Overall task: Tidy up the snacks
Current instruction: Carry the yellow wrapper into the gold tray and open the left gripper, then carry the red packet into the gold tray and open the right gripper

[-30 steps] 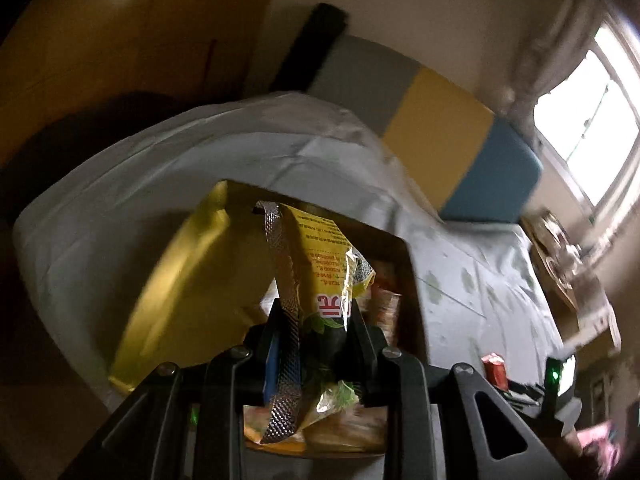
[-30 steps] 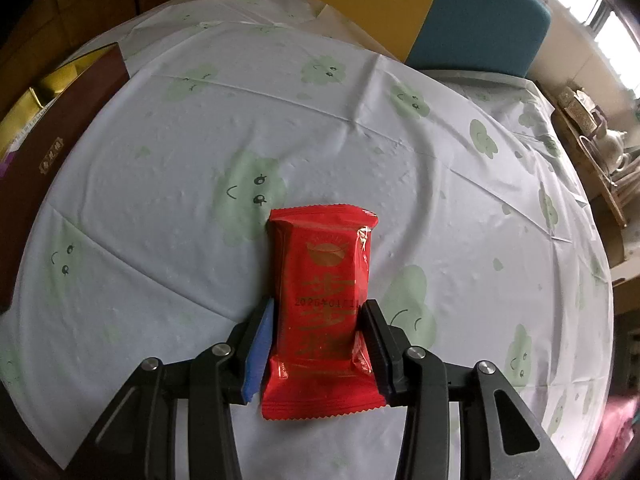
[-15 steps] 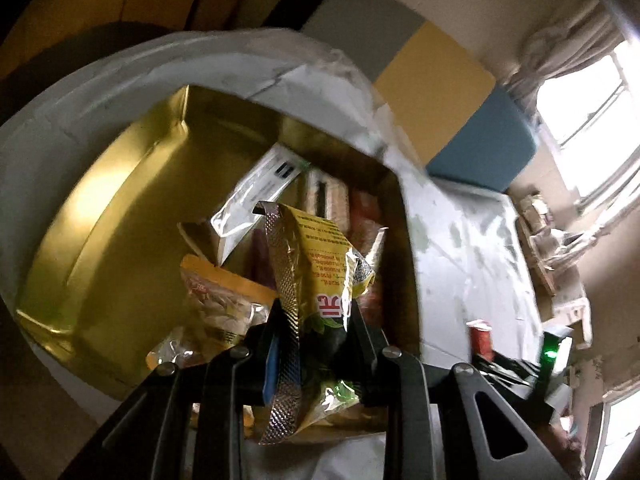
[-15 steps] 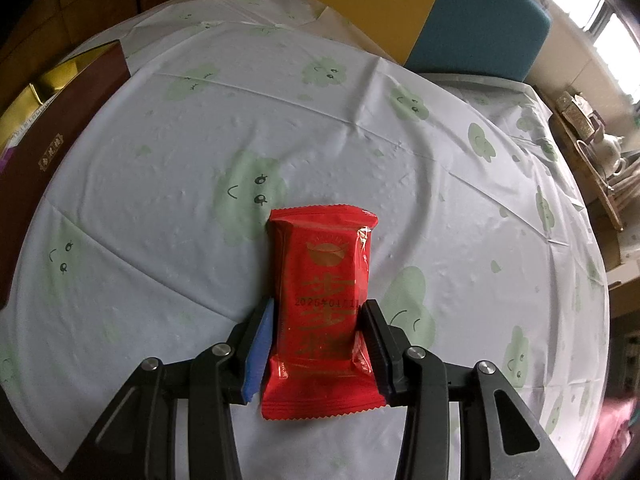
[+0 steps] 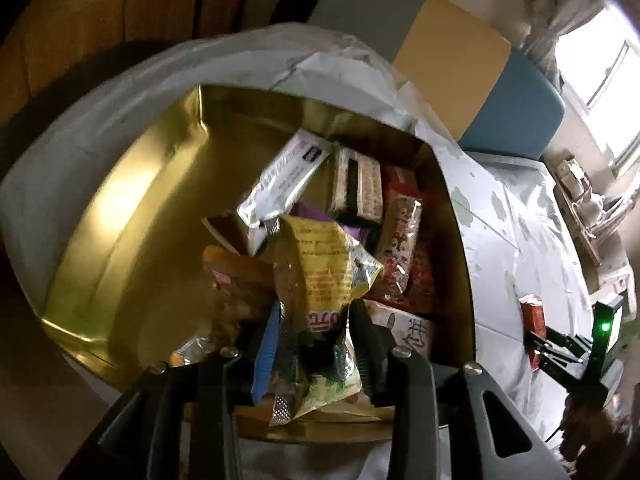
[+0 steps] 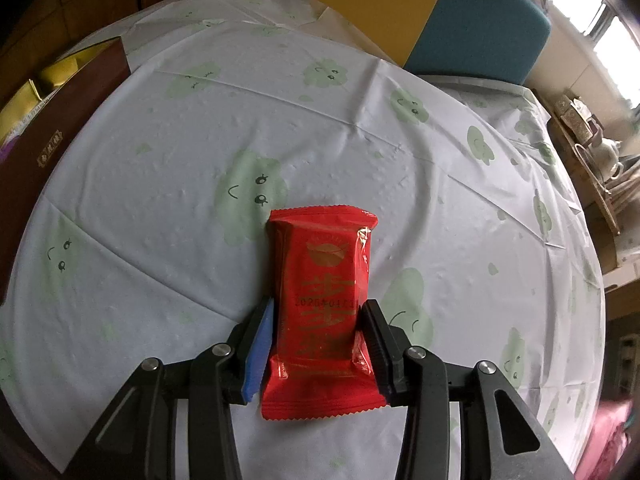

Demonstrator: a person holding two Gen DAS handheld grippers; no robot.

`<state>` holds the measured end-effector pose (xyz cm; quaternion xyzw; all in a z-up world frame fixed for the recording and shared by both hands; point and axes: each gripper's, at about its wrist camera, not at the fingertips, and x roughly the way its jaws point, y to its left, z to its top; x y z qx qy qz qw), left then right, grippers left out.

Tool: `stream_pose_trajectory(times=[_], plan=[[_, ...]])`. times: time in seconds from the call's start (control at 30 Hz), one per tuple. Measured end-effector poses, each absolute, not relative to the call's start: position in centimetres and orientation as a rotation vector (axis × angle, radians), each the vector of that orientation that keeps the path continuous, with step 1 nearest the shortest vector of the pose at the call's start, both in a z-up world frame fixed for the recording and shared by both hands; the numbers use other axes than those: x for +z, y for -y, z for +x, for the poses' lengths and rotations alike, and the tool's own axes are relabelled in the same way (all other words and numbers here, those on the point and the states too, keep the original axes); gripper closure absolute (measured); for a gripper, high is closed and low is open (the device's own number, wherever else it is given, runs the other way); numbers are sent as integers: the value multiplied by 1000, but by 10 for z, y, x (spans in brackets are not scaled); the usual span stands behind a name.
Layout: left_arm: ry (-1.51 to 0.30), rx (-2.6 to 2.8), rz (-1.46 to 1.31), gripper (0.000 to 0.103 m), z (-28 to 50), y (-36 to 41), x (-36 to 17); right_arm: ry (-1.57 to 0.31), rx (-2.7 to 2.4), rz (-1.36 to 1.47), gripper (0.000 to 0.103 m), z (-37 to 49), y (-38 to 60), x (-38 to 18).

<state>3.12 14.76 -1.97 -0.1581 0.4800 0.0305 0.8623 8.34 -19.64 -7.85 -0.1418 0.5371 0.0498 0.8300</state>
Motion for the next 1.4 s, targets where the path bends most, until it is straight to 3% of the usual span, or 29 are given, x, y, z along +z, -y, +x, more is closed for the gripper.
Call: stream_pose_trajectory(times=[0.23, 0.73, 1.4], plan=[[-982, 92, -183, 76, 32, -138, -21, -1136, 107, -311, 59, 83, 197, -78], [-977, 156, -161, 75, 32, -144, -34, -1130, 113, -318, 63, 81, 195, -78], [-838, 83, -105, 75, 6, -129, -3, -1184, 92, -274, 64, 74, 195, -72]])
